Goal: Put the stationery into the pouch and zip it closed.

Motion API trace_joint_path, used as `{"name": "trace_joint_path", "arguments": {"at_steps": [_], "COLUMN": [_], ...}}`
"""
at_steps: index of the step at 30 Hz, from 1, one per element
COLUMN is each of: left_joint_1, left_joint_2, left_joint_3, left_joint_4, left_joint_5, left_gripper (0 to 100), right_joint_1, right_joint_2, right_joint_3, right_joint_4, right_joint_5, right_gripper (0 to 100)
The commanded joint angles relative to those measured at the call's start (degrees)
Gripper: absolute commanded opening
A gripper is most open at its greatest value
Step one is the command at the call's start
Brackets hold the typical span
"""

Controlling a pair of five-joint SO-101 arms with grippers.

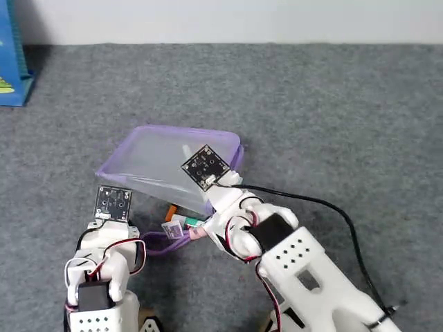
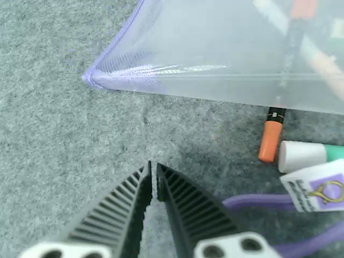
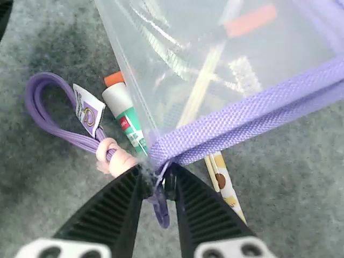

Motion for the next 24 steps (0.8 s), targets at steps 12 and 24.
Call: {"name": "trace_joint_path", "arguments": {"at_steps": [12, 24], "left_joint_1": [-0.35, -0.35], "left_joint_2": [-0.70, -0.70], "left_joint_3": [-0.66, -0.66], "left_joint_4": [0.44, 0.44], "left_joint_5": [-0.09, -0.09], "left_gripper": [1, 1], "right_joint_1": [2.68, 3.65], "right_joint_2": [-0.04, 0.04], "right_joint_3": [-14.95, -15.56], "right_joint_4": [8.66, 18.59], "right_joint_5": [22.59, 0.44], "right_gripper": [0.7, 3.3]}}
